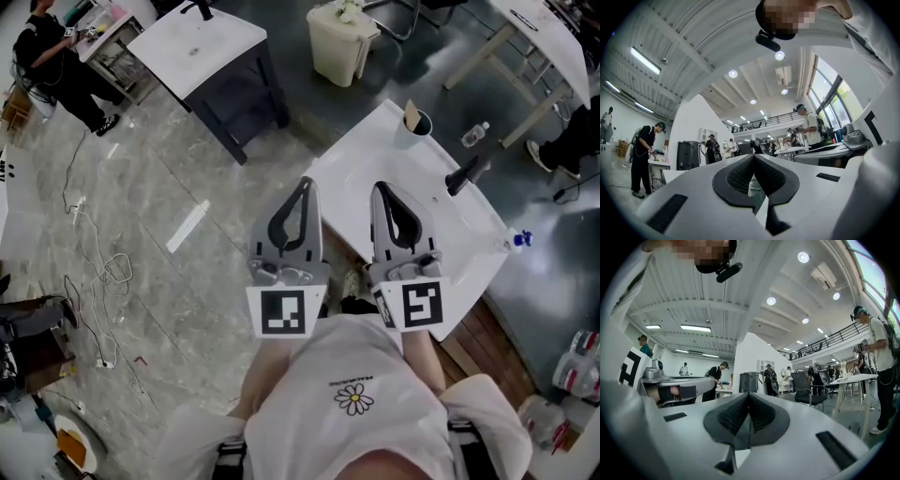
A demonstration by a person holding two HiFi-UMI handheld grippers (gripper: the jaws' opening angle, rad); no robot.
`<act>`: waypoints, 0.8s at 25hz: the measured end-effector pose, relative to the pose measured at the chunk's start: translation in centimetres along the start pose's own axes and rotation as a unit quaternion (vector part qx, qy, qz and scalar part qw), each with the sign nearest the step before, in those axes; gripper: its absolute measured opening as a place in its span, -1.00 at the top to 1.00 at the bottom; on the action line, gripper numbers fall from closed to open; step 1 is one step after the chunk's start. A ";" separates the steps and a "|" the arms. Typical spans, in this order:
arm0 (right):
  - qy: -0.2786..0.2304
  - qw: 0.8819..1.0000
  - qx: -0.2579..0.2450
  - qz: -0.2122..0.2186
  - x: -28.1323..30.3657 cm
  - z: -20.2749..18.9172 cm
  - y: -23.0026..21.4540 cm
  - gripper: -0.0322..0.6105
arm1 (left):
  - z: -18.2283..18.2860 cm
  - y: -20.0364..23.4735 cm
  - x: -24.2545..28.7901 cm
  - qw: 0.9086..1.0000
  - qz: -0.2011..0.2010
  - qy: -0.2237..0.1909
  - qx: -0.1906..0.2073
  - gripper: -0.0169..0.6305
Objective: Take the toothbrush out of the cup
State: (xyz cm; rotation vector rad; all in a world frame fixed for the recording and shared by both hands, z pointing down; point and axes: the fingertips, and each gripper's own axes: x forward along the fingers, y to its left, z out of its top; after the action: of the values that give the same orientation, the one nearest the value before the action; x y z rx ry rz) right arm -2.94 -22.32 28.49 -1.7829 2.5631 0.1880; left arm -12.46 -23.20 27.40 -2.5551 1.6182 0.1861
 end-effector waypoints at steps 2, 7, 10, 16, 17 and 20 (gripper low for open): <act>0.002 1.000 0.002 -0.001 0.1 -0.3 -0.5 0.86 | -0.1 -0.2 0.5 1.000 -0.001 0.001 0.001 0.90; 0.004 1.000 0.006 -0.001 0.3 -0.6 -1.1 0.86 | -0.1 -0.3 1.2 1.000 0.001 -0.002 0.008 0.90; 0.002 1.000 0.006 -0.003 0.3 -0.5 -1.5 0.86 | -0.3 -0.5 1.5 1.000 0.003 0.004 0.008 0.90; 0.000 1.000 0.016 -0.014 -0.1 -0.7 -2.8 0.86 | -0.2 -0.9 2.1 1.000 0.003 0.003 0.010 0.90; -0.001 1.000 0.019 -0.015 -0.1 -0.7 -2.9 0.86 | 0.0 -0.8 2.1 1.000 0.004 0.002 0.011 0.90; 0.003 1.000 0.017 -0.020 -0.5 -0.9 -3.4 0.86 | 0.2 -1.0 2.4 1.000 0.006 -0.001 0.011 0.90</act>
State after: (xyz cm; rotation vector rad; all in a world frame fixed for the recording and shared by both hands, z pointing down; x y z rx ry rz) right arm 0.43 -23.10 29.17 -1.8246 2.5172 0.1381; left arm -10.54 -24.87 26.81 -2.5276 1.6266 0.1716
